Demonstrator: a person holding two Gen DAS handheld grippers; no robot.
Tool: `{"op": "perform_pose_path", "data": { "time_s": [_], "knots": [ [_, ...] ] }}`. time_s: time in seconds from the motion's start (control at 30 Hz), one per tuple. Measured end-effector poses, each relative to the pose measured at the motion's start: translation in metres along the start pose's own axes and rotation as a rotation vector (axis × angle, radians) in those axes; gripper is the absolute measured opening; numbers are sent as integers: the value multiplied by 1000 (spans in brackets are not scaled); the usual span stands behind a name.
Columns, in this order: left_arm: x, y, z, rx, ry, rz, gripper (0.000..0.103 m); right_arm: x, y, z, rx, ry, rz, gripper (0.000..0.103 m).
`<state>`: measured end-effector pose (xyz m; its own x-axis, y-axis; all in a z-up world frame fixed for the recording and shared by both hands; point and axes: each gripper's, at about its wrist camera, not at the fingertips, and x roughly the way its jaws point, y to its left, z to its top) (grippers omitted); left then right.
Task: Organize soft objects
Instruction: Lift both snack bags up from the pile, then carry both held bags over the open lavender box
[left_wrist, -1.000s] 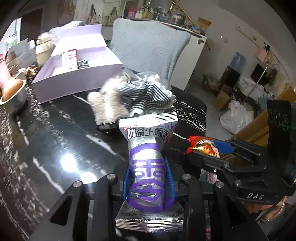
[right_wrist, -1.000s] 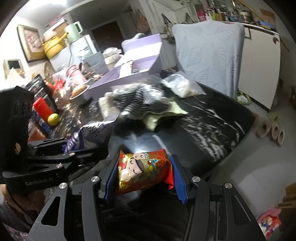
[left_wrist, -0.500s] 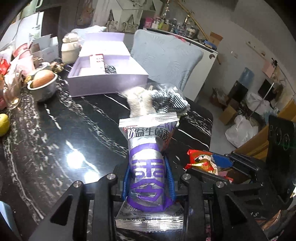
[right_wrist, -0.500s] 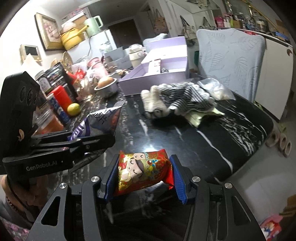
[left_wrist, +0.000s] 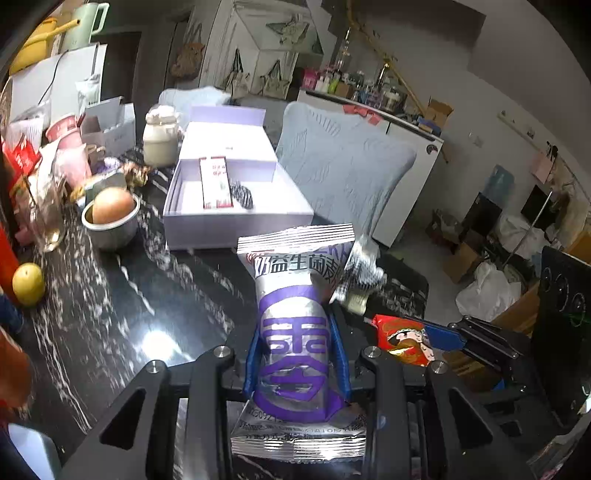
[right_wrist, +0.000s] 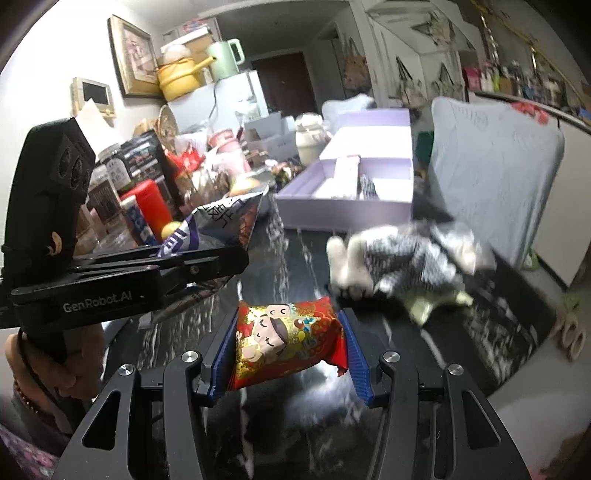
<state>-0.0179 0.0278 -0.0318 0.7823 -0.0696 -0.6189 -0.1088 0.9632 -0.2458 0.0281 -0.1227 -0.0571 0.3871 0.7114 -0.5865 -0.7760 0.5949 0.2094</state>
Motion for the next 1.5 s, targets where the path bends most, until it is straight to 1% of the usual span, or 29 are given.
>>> {"op": "perform_pose_path", "data": {
  "time_s": [0.13, 0.3, 0.43, 0.7, 0.87, 1.07, 1.23, 1.37, 1.5],
  "knots": [
    [-3, -3, 19, 22, -45, -1, 32, -5, 0, 21, -28, -32, -14, 52],
    [-10, -8, 50, 46, -124, -2, 32, -12, -3, 50, -53, -77, -22, 52],
    [-15, -10, 77, 64, -183, 13, 32, -15, -11, 79, -54, -117, -28, 52],
    [-10, -12, 118, 101, -256, 43, 32, -14, -26, 124, -68, -193, -53, 52],
    [3, -11, 141, 107, -280, 53, 32, -7, -42, 148, -71, -214, -56, 52],
    [24, -8, 164, 115, -305, 40, 32, 9, -60, 172, -93, -222, -87, 52],
    [44, 1, 186, 112, -313, 39, 32, 25, -77, 188, -79, -227, -112, 52],
    [62, 10, 199, 120, -306, 67, 32, 44, -87, 202, -71, -219, -124, 52],
    [84, 25, 210, 109, -277, 93, 32, 65, -93, 211, -59, -209, -118, 52]
  ]
}}
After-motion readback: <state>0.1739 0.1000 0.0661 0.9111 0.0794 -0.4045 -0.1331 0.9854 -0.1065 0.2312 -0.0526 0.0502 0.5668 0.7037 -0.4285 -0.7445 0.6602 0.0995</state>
